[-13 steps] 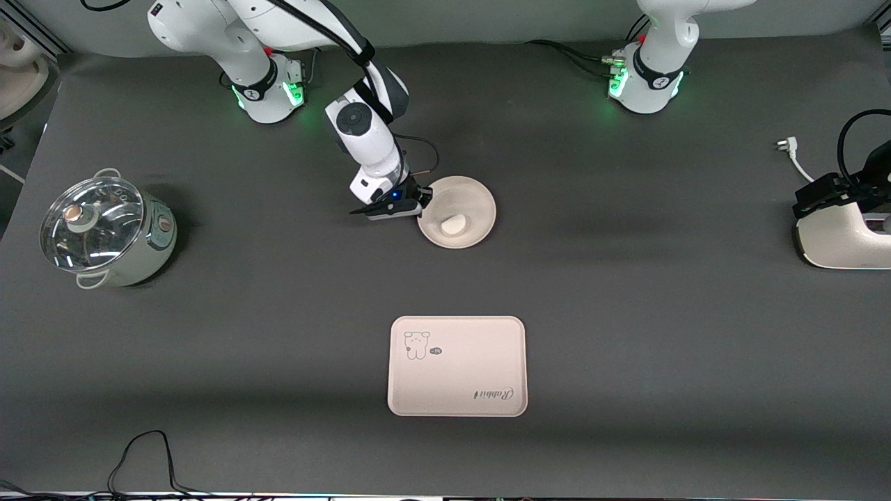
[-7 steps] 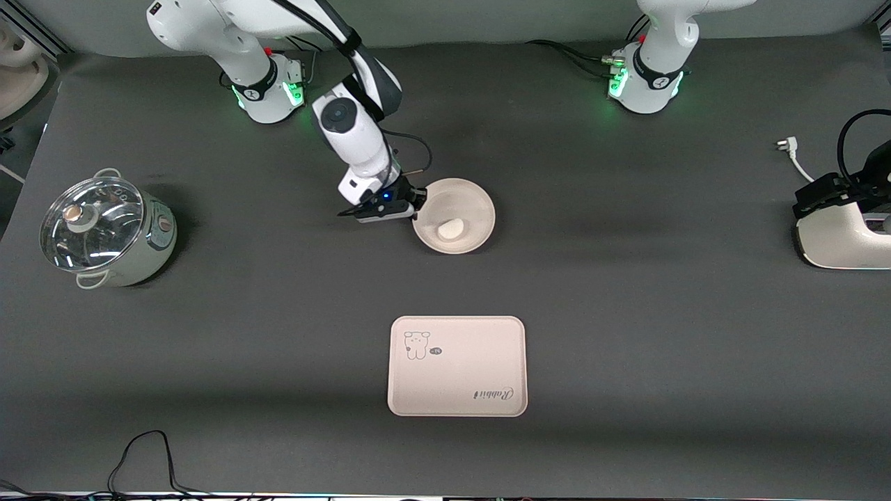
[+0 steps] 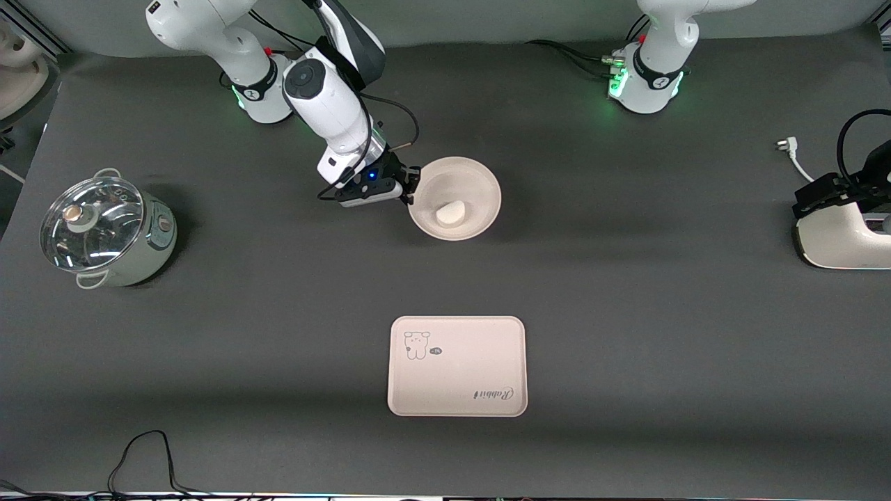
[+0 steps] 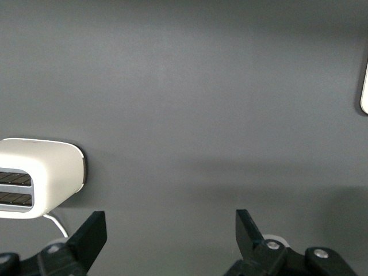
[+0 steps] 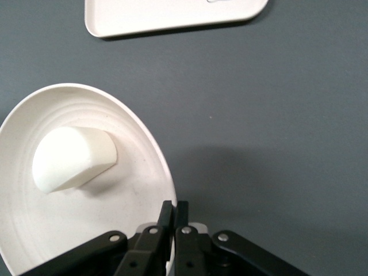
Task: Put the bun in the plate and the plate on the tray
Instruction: 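Carry the plate with the right gripper over the white tray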
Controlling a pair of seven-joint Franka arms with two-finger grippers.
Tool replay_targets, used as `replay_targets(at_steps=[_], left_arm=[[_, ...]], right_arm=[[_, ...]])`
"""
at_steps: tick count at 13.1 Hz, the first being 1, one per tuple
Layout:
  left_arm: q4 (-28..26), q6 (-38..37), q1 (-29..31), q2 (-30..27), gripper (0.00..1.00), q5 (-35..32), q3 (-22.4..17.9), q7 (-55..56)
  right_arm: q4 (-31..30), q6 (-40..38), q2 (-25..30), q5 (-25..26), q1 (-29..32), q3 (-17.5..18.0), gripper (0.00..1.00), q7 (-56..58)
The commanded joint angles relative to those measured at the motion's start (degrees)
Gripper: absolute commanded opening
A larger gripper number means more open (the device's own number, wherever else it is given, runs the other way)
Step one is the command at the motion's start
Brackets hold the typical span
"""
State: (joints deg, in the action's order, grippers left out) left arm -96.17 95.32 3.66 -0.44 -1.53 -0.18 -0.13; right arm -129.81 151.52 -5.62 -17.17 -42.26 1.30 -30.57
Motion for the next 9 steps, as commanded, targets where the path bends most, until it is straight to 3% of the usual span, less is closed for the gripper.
replay_targets(at_steps=[1,5,9], left_arm=[[0.7,0.2,-0.8,0.3,1.00,-1.0,-0.5,0.0],[0.1,0.4,-1.8,0.4,1.00,-1.0,-0.5,0.3],[0.0,0.7,-2.2,0.4,1.00,-1.0,-0.5,0.2]], right_arm=[[9.4,-1.1,-8.2,-1.8,2.7,0.0,0.00,2.6],[27.0,-1.2,-22.7,-1.7,7.4,-0.2,0.00,3.2],[51.2,-12.4,-36.8,-0.9,11.0,-0.5,0.00,3.1]])
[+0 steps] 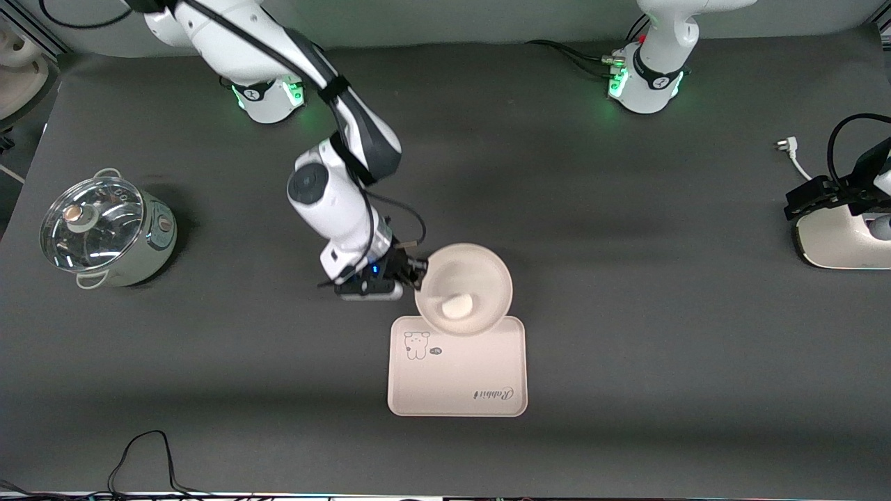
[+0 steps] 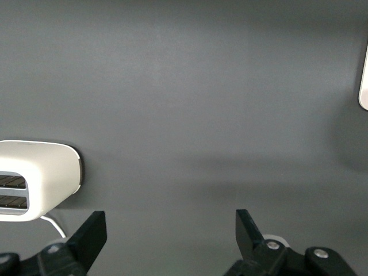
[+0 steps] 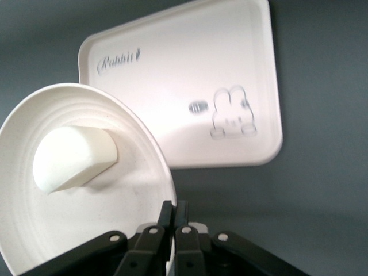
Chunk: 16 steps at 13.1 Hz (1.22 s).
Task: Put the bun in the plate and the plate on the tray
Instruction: 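Carry the plate with the right gripper over the white tray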
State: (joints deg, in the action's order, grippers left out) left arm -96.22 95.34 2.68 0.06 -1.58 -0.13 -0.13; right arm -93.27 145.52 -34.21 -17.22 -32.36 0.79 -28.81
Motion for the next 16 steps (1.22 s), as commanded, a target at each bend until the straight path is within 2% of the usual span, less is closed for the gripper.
replay_targets(at_steps=[1,4,6,11,16], left_arm=[[0.1,0.9,-1.3,-0.1,1.00,-1.0,-0.6,0.2],[0.0,1.1,-1.3,0.0,1.00,-1.0,-0.6,0.2],[0.0,1.1,-1.0,0.1,1.00,-0.9,-0.6,0.0],[0.1,1.4,-0.9,0.6,1.00,-0.9,-0.6,0.0],[-0.1,1.4,-1.1,0.7,1.00,-0.8,-0.6,0.0]], right_arm=[[19.4,-8.9,-10.8,-0.7,2.1,-0.2,0.00,1.3],[29.4,-10.4,-18.0,-0.6,3.1,-2.2,0.00,1.3],[32.5,-10.1,-21.6,-0.6,3.2,-2.9,0.00,1.4],[32.5,-2.1,-27.9,-0.7,2.8,-2.8,0.00,1.4],[31.4,-2.1,-27.9,-0.9,2.6,-2.7,0.00,1.3]])
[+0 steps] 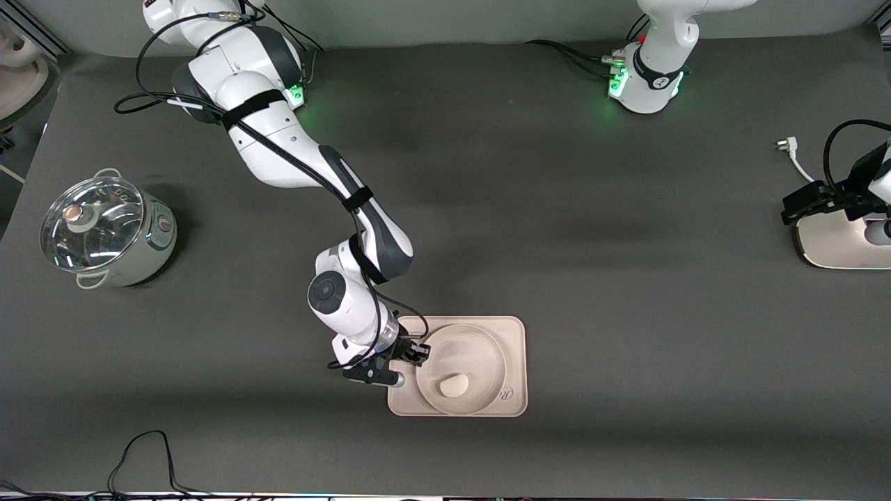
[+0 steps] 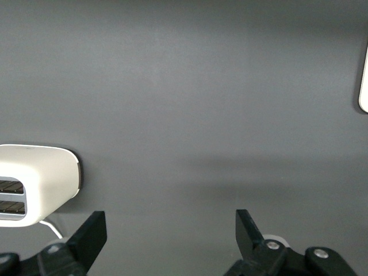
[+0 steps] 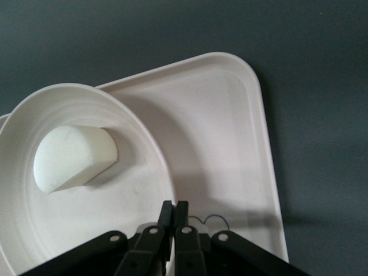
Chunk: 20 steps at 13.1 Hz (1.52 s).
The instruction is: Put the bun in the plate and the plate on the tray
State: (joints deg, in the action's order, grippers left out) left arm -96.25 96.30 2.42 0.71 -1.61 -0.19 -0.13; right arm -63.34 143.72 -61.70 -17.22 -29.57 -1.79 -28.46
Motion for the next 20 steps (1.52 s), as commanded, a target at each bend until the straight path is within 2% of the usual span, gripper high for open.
replay_targets(at_steps=[1,2,4,5,6,7,9,11,13,16,17,20], left_arm=[[-0.1,0.5,-0.8,0.2,1.00,-0.8,-0.5,0.0],[-0.1,0.6,-0.8,0.3,1.00,-0.8,-0.5,0.0],[-0.1,0.5,-0.8,0.3,1.00,-0.8,-0.5,0.0],[-0.1,0.6,-0.8,0.3,1.00,-0.8,-0.5,0.0],[-0.1,0.6,-0.8,0.2,1.00,-0.8,-0.5,0.2],[-0.1,0.9,-0.8,0.1,1.00,-0.8,-0.5,0.0],[0.0,1.7,-0.8,-0.1,1.00,-0.8,-0.5,0.2],[0.1,2.0,-0.9,-0.4,1.00,-0.8,-0.5,0.2],[0.4,1.9,-1.0,-0.6,1.00,-0.5,-0.4,0.7],[0.5,0.9,-0.9,-1.2,1.00,-0.4,0.4,0.8],[0.6,0.9,-0.9,-1.3,1.00,-0.4,0.4,0.8],[1.2,0.9,-0.8,-1.2,1.00,-0.3,0.4,0.6]], right_arm=[[0.9,-0.3,-0.4,-0.9,-0.3,-0.1,0.00,1.0],[0.4,-0.3,-0.3,-1.0,-0.3,-0.1,0.07,0.9],[0.2,-0.3,-0.2,-1.1,-0.3,-0.1,0.28,0.9],[0.2,-0.3,-0.1,-1.2,-0.3,-0.1,0.55,0.8],[0.2,-0.3,-0.1,-1.2,-0.2,-0.1,0.89,0.8],[0.3,-0.3,0.3,-1.0,-0.2,-0.1,1.00,0.6],[0.1,-1.9,2.7,-1.2,0.0,-0.1,1.00,0.3],[-0.4,-10.0,7.1,-0.7,0.3,-0.4,1.00,0.1],[-0.5,-21.2,12.5,-0.6,-0.4,-4.0,1.00,-0.5],[-1.3,-35.6,21.0,0.1,0.2,-5.5,1.00,-0.5],[-3.0,-38.3,24.6,1.2,0.9,-5.7,1.00,-0.5],[-15.3,-42.1,39.1,3.5,3.7,-4.9,1.00,0.4]])
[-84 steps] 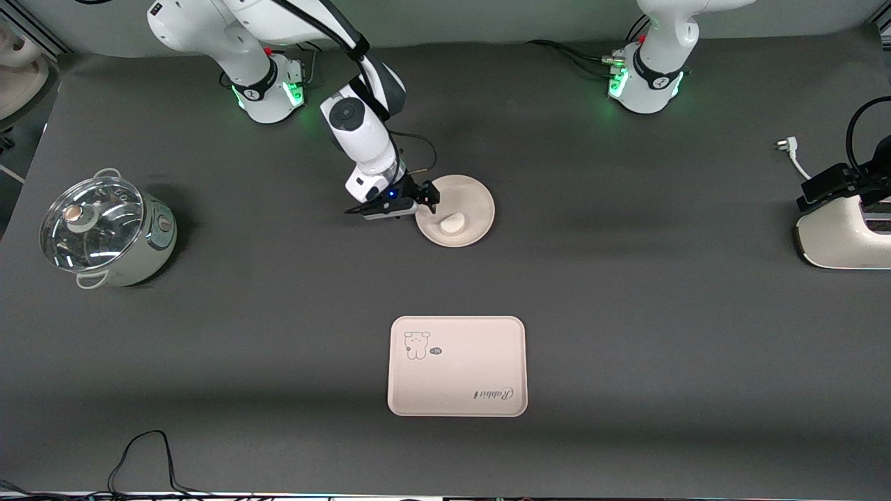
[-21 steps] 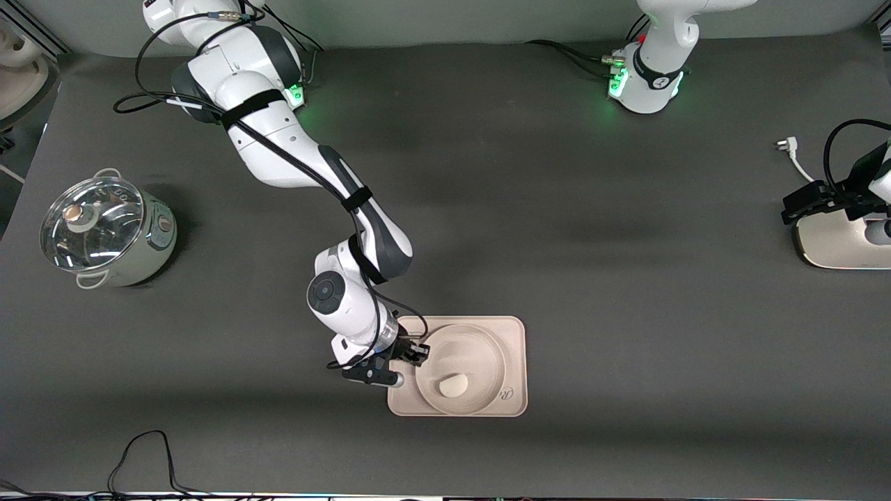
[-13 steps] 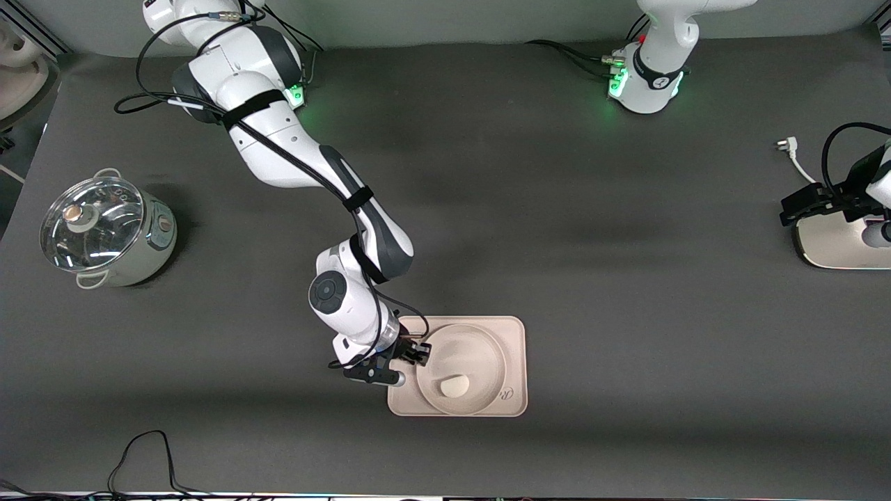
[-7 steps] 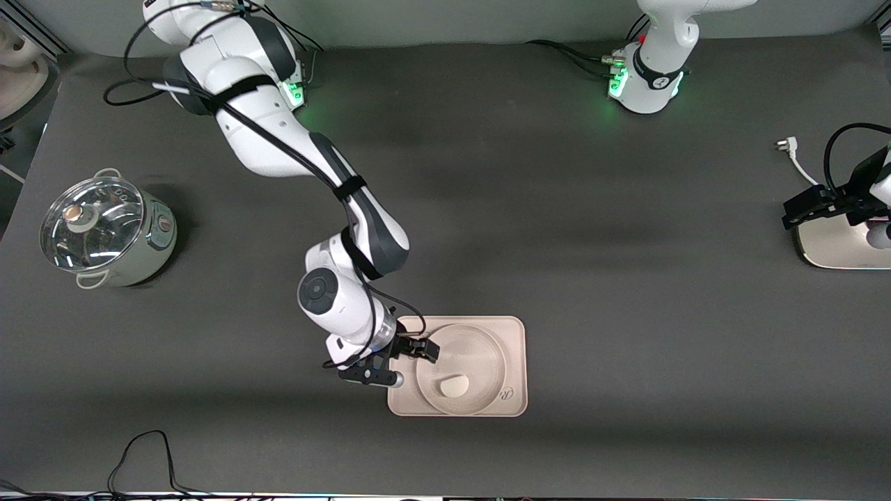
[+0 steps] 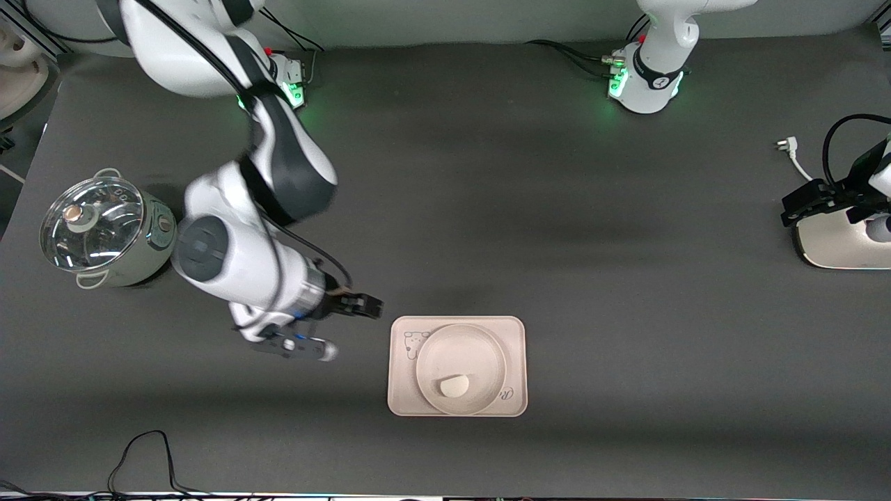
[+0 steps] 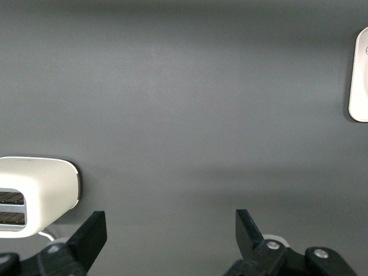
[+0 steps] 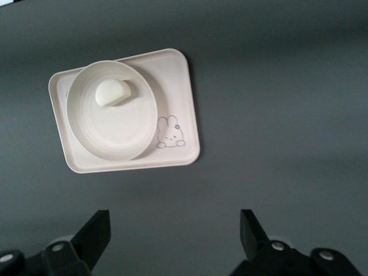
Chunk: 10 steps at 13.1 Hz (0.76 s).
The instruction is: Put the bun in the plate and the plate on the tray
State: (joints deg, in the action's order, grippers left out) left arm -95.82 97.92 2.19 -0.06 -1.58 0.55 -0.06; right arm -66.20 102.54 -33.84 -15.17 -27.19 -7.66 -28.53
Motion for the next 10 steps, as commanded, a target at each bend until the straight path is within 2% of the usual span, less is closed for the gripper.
replay_targets(at_steps=[1,4,6,8,10], left_arm=[[0.7,-0.6,-0.7,-0.4,1.00,-0.4,-0.3,0.8],[0.7,-0.6,-0.6,-0.4,1.00,-0.2,-0.3,0.9],[0.7,-0.7,-0.7,-0.4,1.00,-0.1,-0.3,1.0],[0.7,-0.8,-0.7,-0.3,1.00,-0.1,-0.3,1.0],[0.7,-0.7,-0.6,-0.3,1.00,-0.1,-0.3,0.5]], right_arm=[[-15.7,-2.2,15.6,2.0,2.5,1.1,1.00,1.1],[-18.4,-9.0,23.4,5.0,9.1,3.1,1.00,8.5],[-18.4,-13.4,26.2,5.8,13.0,3.2,1.00,13.2],[-18.4,-15.6,27.8,11.5,15.5,3.6,1.00,20.1],[-20.4,-16.1,29.6,12.8,19.2,4.2,1.00,25.1]])
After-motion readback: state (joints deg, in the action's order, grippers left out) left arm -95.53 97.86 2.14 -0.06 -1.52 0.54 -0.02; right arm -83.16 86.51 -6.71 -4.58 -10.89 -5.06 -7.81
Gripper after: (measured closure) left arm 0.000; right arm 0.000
